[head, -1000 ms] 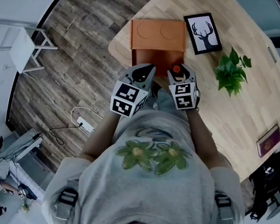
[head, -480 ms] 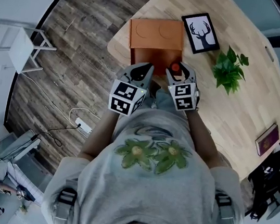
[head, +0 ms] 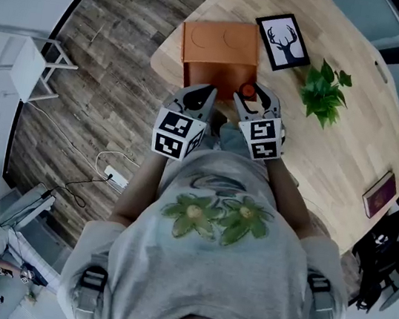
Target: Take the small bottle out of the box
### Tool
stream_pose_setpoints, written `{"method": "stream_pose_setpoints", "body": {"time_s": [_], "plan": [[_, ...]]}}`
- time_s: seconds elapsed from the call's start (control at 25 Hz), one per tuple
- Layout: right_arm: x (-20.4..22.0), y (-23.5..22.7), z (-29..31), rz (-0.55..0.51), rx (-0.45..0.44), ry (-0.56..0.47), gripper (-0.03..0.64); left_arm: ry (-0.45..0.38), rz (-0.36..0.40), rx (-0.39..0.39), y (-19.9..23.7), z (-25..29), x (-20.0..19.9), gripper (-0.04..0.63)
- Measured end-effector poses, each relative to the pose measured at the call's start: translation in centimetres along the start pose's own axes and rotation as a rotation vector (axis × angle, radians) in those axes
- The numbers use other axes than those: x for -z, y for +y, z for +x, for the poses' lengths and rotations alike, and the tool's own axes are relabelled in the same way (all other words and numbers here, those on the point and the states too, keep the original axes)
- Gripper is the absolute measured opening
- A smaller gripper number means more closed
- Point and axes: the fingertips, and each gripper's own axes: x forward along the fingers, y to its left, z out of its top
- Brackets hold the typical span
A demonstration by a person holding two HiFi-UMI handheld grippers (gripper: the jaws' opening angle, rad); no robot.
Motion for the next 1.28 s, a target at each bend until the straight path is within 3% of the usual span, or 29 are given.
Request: {"method": "stream_pose_setpoints", "body": {"time_s": [0.72,0.96,1.28], "plan": [[-3.7,0.6,-5.0,-0.015,-0.013,-0.126,0.210,-0.018,0.004,0.024,-1.9,-0.4,-0.2,0.008],[-5.2,0.8,-6.5,0.038,-0.054,-0.174,0.210,-0.017,0.003,0.032,-2.5,-0.2,-0.2,0.008],[-7.2,1.0,-7.8,0.016,-0.075,-0.225,0.209,-0.024,0.006,0.023,-2.6,-0.5,-0.6,0.008]]}}
